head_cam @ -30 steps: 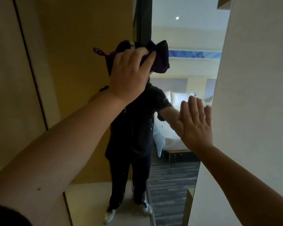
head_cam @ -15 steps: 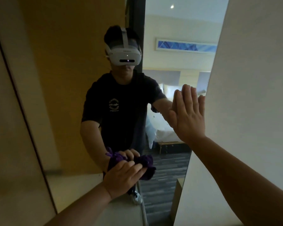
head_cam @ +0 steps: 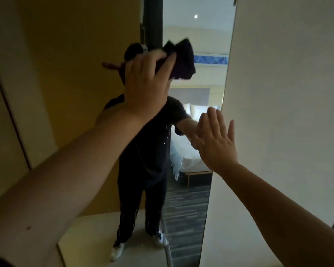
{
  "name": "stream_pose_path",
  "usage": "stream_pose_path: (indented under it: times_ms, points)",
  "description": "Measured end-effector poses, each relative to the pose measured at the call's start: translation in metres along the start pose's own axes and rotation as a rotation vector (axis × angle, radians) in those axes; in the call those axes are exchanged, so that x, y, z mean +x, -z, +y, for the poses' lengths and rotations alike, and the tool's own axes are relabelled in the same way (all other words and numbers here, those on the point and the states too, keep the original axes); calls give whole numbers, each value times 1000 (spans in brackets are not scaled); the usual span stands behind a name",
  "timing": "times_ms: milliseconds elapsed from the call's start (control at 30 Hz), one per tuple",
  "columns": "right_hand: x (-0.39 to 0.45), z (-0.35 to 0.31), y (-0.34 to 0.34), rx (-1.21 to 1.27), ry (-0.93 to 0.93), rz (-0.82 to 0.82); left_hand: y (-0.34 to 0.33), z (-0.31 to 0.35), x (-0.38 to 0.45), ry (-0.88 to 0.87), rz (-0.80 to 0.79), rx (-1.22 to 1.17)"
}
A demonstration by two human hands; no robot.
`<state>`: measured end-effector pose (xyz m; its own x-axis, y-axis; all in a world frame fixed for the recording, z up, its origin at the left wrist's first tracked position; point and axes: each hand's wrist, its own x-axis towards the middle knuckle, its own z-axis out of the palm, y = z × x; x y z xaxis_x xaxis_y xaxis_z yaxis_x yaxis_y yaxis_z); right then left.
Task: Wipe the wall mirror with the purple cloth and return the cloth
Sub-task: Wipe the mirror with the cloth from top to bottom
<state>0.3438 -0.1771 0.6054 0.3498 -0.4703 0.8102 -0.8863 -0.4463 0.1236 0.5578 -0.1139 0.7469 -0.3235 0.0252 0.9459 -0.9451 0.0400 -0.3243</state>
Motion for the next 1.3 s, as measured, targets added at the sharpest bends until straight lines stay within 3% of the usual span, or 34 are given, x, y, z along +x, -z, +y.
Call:
stream_pose_path:
  times_ms: [167, 433, 600, 733, 867, 1067, 1167, 1300]
  points:
    - [3, 15, -10, 11, 53, 31, -18, 11, -12, -131, -79, 110]
    - [2, 24, -17, 60, 105, 63, -3, 82, -234, -273, -344, -59]
    - [-3, 28, -10, 73, 148, 18, 10, 102, -297, -259, -462, -93]
    - [-12, 47, -6, 145, -43, -34, 17, 104, -275, -195, -511, -178]
    - [-7, 76, -8, 215, -235, -122, 12, 99, -184, 139, -386, -261]
    - [-8, 86, -20, 103, -199, -204, -34, 65, -1, -34, -52, -38]
    - [-8, 91, -23, 98, -173, -193, -53, 65, 45, -15, -82, 70]
    - [-8, 96, -31, 85, -162, -158, -59, 90, 13, -68, -85, 68]
